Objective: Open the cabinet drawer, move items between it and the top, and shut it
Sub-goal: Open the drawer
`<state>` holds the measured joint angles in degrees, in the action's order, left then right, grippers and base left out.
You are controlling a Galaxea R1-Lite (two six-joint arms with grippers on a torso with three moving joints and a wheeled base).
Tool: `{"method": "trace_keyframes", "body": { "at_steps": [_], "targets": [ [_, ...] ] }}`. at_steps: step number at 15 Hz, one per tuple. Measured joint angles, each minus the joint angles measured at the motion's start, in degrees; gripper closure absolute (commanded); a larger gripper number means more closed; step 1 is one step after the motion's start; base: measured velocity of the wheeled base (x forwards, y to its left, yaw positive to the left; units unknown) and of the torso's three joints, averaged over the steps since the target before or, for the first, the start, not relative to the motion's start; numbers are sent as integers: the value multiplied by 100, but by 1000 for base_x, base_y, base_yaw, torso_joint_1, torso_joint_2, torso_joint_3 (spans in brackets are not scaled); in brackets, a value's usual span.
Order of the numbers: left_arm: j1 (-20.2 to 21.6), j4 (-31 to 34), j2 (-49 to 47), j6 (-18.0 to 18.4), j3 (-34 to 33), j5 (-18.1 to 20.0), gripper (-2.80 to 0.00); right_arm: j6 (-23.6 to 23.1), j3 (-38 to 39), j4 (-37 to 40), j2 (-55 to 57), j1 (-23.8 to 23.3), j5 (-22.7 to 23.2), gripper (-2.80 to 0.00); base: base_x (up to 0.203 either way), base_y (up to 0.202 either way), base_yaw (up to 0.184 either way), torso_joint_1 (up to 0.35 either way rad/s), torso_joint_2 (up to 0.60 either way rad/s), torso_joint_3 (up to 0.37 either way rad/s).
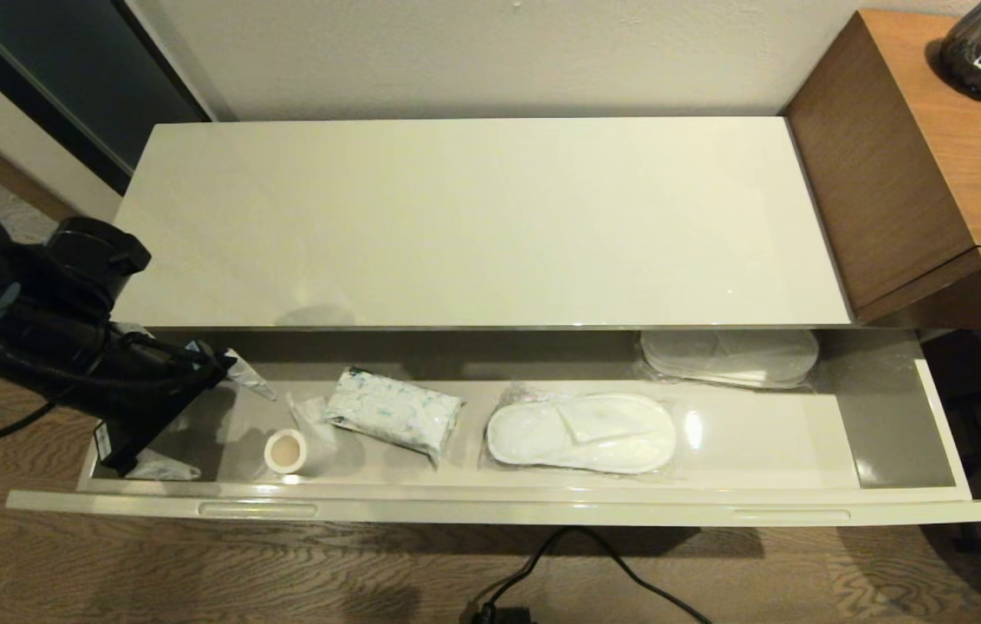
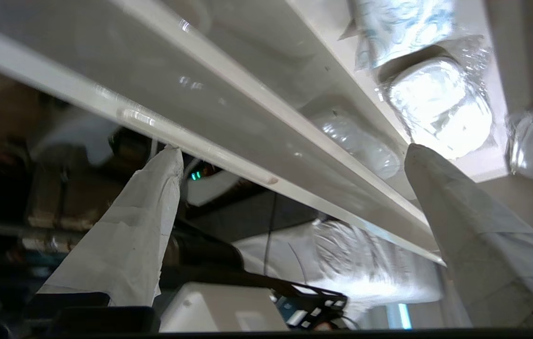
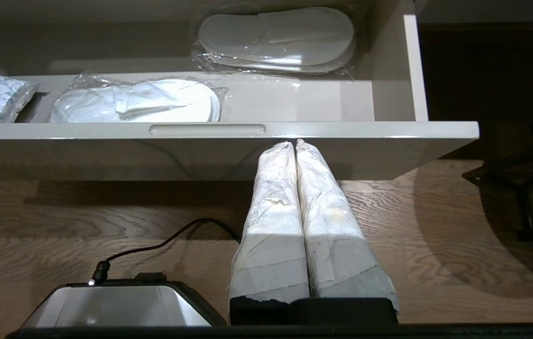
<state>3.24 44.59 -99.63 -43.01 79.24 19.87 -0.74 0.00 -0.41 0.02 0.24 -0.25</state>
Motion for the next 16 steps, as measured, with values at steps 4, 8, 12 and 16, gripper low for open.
{"method": "trace_keyframes", "body": {
  "at_steps": [4,8,12,16],
  "targets": [
    [89,-134,185,957,-142,101,-280,0,0,0,0,0,1,0,0,0,0,0,0,0],
    [725,596,274,3504,-171,356,-280,-1,0,0,0,0,-1,0,0,0,0,0,0,0],
    [1286,1444,320,7140,-115,139,-280,-2,0,0,0,0,-1,0,0,0,0,0,0,0],
    [1194,1557,218,8889,207,103,-280,-4,0,0,0,0,-1,0,0,0,0,0,0,0]
  ]
}}
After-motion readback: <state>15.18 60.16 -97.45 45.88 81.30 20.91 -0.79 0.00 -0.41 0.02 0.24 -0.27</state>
